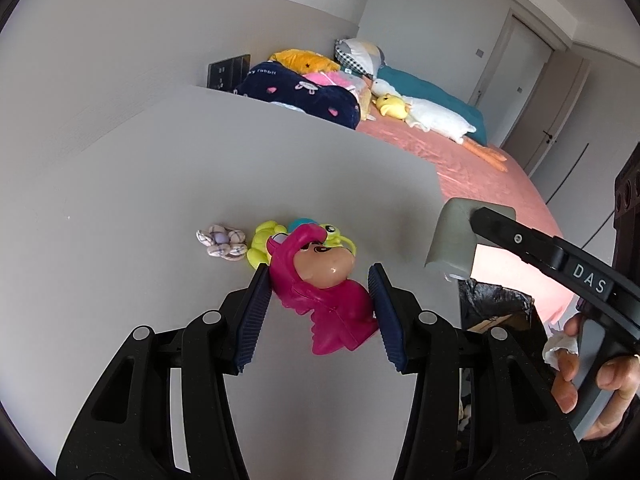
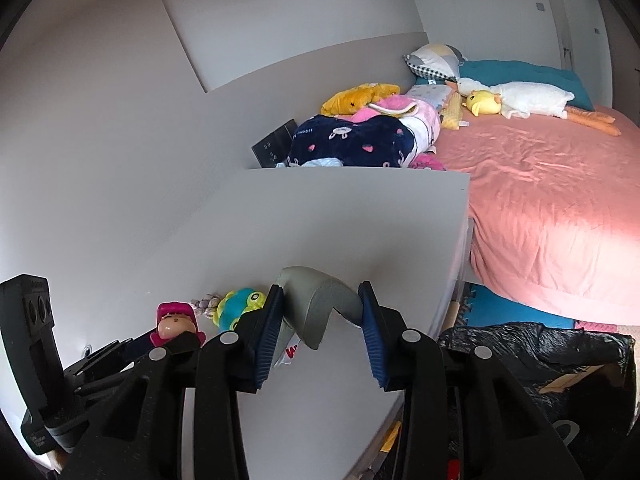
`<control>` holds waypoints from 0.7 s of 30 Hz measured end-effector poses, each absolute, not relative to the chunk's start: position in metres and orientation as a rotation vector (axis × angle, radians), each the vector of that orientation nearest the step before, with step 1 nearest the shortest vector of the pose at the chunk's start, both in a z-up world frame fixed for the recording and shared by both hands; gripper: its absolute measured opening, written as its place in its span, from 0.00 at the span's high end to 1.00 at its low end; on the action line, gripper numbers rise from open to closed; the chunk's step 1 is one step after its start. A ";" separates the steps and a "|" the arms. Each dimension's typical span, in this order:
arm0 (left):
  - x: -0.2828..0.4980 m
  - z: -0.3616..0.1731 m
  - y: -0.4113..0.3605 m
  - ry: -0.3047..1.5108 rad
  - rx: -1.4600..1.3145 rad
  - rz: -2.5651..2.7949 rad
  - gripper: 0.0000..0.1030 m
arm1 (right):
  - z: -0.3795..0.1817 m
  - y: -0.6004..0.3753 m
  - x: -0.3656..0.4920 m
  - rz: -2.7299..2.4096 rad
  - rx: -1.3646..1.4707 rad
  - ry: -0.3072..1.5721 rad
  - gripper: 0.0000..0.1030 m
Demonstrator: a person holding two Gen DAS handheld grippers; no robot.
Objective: Collect trash
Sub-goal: 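Carry the pink doll and grey item over the trash bag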
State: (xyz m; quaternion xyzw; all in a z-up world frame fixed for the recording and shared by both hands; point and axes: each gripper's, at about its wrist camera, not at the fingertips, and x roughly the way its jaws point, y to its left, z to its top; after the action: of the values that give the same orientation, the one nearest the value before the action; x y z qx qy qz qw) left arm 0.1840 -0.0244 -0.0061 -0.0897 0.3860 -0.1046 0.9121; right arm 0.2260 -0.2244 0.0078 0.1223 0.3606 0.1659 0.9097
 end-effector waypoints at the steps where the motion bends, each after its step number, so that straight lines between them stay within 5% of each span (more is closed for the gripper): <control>1: 0.181 -0.004 -0.026 0.792 -0.179 -0.213 0.52 | 0.009 -0.226 0.223 0.343 0.252 0.740 0.61; 21: 0.121 0.006 -0.078 0.774 -0.152 -0.240 0.52 | 0.023 -0.279 0.140 0.338 0.244 0.674 0.60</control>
State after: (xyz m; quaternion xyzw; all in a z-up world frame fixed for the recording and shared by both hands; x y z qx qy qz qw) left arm 0.1208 -0.0785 0.0062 -0.0738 0.3760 -0.1169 0.9163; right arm 0.1399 -0.2786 0.0226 0.1188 0.3284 0.1648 0.9224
